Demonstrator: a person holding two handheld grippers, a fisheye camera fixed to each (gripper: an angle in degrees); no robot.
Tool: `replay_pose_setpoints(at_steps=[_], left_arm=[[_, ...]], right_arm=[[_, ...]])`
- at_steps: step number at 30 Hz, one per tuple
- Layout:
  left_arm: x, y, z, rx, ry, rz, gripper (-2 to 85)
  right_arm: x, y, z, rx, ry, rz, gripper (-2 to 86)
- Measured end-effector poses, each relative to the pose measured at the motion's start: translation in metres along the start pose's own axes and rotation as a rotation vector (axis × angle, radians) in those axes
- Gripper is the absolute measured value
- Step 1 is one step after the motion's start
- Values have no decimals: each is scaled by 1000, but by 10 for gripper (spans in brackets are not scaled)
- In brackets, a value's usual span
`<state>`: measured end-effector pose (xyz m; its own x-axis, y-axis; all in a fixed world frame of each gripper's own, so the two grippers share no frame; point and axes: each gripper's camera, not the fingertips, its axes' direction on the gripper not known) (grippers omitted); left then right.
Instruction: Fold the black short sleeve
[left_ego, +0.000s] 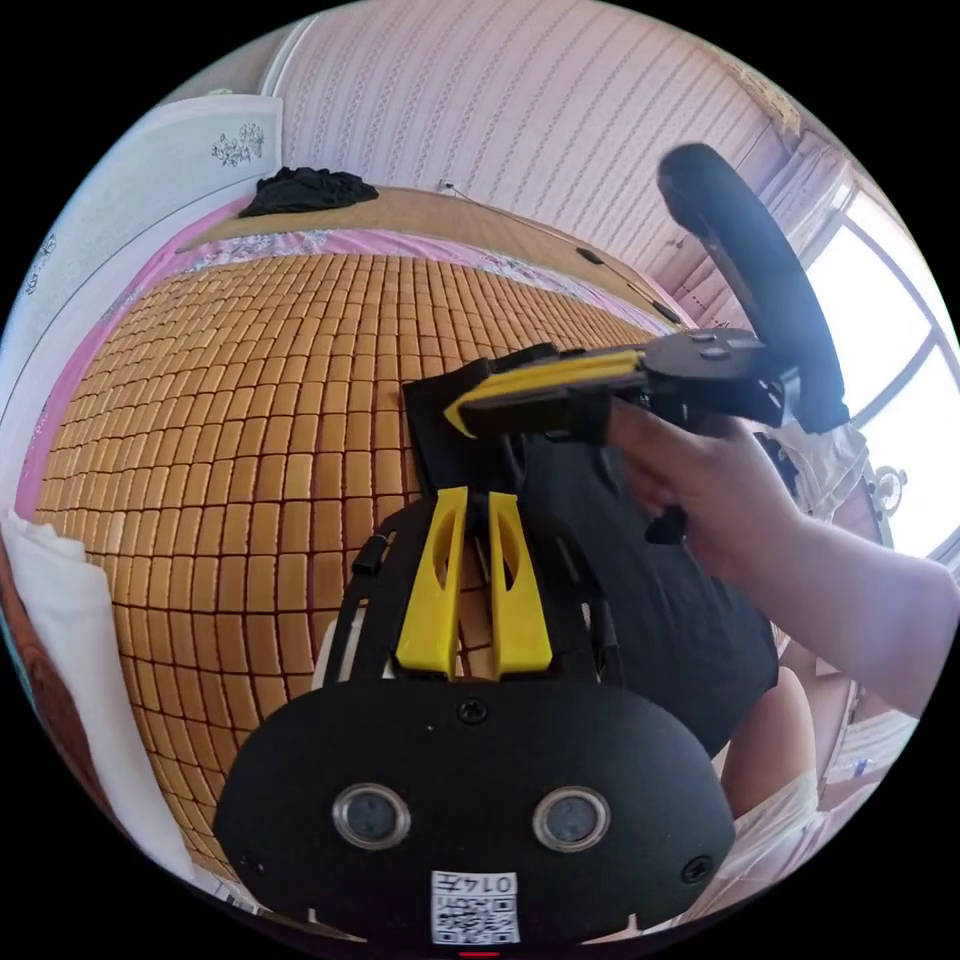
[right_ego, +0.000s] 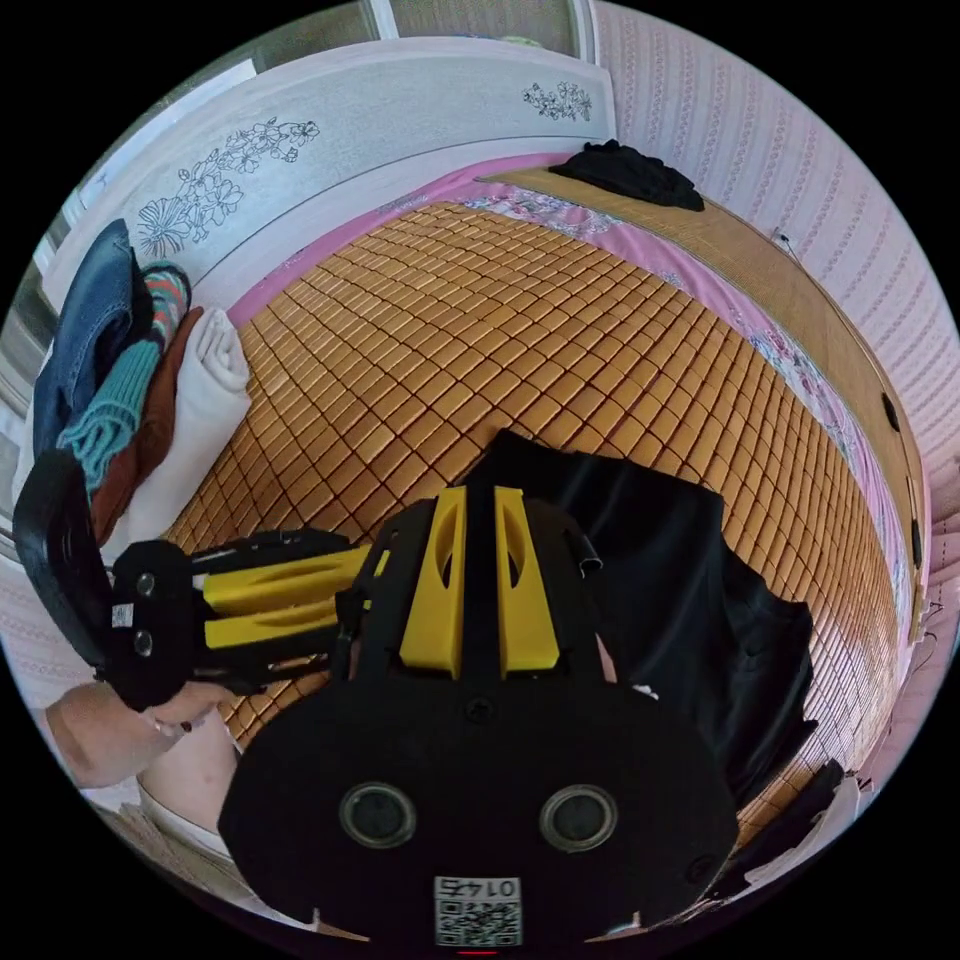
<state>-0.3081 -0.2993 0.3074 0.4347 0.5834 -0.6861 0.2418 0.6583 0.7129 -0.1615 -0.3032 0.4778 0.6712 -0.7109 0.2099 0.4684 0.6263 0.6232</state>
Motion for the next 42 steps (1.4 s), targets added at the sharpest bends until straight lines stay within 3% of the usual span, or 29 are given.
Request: replay_pose_setpoints(at_steps=[4,13,18,22,25,30,37,42], left_arm=[[-11,-4,41,-93,-86,0,-3],[-29,2,92,-105,-23,27,-9],[-31,7,122,-89,-53,43,9],[-24,7,127,-52,-149,36,36],[0,0,128,5,-170,97,40],[82,-33,178,10,11,277,39],[179,-71,267,-25,162,405,40],[237,-91,341,-77,231,442,39]], right_arm=[[15,-7,30,-52,-53,14,17],[64,24,4,77,-252,-35,1],[142,152,-87,288,-212,80,29],[228,266,-128,233,14,292,54],[307,351,-149,134,145,514,51],[401,434,-171,232,-35,773,56],[469,431,-165,302,-240,891,98],[497,444,-172,356,-299,924,22]])
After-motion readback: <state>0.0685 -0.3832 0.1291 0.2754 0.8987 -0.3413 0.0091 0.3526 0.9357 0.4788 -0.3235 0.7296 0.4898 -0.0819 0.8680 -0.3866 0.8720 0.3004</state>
